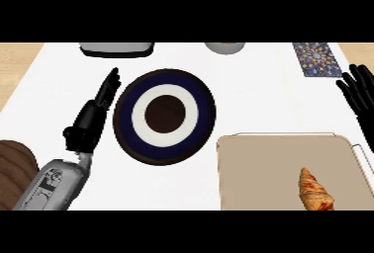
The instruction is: Pick the croissant from the tray and place it in the plate
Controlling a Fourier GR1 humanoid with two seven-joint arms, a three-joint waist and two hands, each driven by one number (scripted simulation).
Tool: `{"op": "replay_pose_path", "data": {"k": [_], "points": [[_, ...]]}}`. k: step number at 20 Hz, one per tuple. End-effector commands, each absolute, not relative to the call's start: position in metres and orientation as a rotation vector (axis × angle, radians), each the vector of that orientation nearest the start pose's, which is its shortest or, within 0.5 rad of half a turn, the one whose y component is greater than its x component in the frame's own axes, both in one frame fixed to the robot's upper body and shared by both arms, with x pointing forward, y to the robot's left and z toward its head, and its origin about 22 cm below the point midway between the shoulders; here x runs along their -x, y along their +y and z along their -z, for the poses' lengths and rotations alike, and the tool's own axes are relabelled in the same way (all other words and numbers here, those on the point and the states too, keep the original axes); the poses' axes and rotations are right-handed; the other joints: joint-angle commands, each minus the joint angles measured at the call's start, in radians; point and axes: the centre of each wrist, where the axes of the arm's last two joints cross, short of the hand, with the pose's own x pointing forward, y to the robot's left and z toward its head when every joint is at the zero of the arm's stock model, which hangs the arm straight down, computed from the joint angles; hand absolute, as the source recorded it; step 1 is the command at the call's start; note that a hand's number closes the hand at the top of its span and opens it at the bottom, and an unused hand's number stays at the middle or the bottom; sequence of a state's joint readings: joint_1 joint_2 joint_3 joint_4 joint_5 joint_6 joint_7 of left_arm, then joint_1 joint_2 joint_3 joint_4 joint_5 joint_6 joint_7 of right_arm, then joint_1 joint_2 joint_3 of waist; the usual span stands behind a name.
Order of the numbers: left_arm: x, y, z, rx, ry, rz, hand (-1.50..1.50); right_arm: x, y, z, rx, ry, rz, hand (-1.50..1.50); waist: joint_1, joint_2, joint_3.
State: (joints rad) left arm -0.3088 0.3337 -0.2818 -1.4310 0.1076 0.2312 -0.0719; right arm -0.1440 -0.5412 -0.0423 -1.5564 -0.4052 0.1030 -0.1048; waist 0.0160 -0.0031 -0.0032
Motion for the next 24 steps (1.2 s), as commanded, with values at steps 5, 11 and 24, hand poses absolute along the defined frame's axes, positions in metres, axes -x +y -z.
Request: {"op": "replay_pose_path", "data": {"k": [5,11,24], "points": [[-0.247,0.320,-0.010,-0.476,-1.583,0.328,0.00,-0.244,-0.301,-0.099,-0.004,-1.729,-0.033,-1.50,-0.007,-0.011,0.000],[-0.235,0.335,0.001,-0.527,-1.482,0.265,0.00,-0.201,-0.292,-0.075,0.628,-1.947,-0.086,-1.50,-0.054,-0.015,0.001],[-0.212,0.349,0.005,-0.501,-1.503,0.279,0.00,-0.075,-0.258,-0.068,0.750,-1.691,-0.424,-1.50,-0.032,0.001,-0.002]]}}
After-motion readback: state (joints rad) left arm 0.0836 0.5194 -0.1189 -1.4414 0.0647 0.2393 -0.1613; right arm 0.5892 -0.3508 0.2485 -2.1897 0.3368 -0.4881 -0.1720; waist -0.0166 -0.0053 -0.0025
